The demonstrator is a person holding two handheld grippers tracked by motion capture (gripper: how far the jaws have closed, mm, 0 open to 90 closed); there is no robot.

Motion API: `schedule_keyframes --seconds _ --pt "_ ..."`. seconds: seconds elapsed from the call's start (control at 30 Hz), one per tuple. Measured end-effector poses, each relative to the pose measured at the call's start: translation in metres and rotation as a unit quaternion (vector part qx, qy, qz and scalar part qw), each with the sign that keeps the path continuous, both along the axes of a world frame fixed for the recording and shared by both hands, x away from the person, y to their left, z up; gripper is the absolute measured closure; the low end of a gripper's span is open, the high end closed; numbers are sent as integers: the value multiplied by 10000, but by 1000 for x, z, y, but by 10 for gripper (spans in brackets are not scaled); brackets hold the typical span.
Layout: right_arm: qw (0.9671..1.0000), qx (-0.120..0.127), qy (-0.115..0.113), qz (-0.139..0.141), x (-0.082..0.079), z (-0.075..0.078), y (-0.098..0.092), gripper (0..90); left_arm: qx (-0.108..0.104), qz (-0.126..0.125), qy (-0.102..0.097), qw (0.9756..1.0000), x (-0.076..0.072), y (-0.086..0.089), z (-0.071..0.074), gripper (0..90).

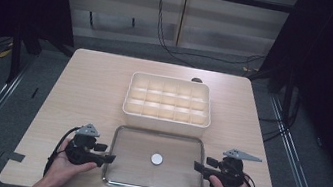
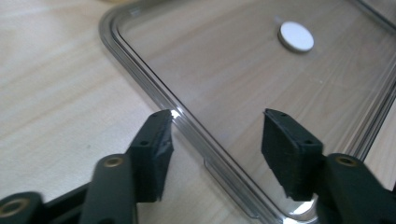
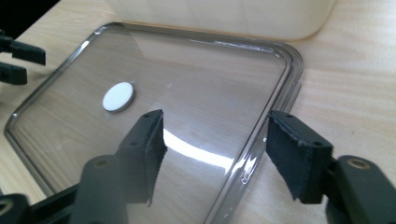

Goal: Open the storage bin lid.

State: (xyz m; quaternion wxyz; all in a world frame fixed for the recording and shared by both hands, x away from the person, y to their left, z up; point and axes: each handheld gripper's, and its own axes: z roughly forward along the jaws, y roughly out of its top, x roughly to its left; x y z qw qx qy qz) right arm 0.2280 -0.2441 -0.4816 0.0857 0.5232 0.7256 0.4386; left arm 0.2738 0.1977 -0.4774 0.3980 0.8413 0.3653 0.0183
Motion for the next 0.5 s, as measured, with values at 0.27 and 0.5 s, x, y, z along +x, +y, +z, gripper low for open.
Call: schedule_keyframes --seconds 0.27,0.5 --pt "9976 -132 -670 102 -18 22 -3 281 -258 140 -601 9978 -12 9 16 343" --pt "9928 -55 -1124 -421 -27 33 -20 221 -330 261 -785 9960 -16 19 19 315"
